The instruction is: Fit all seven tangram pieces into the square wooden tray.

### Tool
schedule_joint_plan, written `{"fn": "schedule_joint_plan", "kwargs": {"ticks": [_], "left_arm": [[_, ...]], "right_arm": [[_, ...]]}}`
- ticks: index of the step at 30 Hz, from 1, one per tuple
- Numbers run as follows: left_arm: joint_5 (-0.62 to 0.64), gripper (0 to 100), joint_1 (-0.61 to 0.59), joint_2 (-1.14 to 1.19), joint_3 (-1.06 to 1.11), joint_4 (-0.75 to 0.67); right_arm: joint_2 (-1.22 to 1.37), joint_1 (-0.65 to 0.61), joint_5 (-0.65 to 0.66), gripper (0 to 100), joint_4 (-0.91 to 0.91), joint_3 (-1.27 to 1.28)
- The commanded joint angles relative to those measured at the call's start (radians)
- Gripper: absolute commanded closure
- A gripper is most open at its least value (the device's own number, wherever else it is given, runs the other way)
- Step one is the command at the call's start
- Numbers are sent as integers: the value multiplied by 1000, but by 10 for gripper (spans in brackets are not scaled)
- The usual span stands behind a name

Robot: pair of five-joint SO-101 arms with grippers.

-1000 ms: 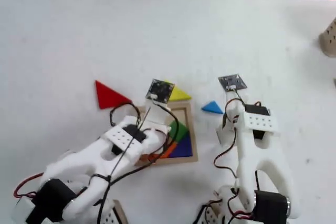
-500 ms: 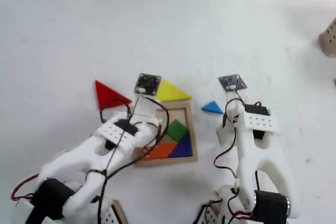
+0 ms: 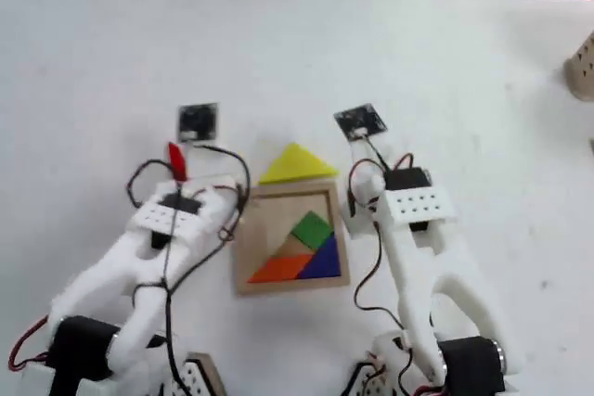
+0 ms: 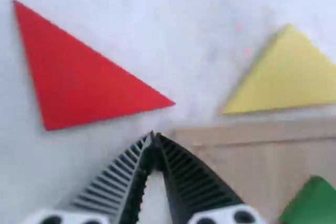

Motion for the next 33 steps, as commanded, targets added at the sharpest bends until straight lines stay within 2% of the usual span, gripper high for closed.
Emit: {"fn": "schedule_joint_plan", "kwargs": {"ticks": [1,5,10,13,18,29,33], "left_arm": [[5,980,-154,-58,-95,121],[3,980,-269,-82,-80,230],[2,980,-309,-97,-26,160],[-6,980,-308,-99,-8,133],[-140,980,-305,-99,-5,133],[-146,980,-277,-94,-2,135],[-146,980,-277,-94,-2,135]], "right_arm": [[25,-47,-89,981,-53,-51],[125,-116,-87,981,-110,-75],[259,-139,-87,981,-130,-184],[329,-137,-89,981,-127,-238],[375,-180,-94,981,-125,-256],[375,-219,-87,981,-53,-250],[372,-189,-91,981,-47,-278]]}}
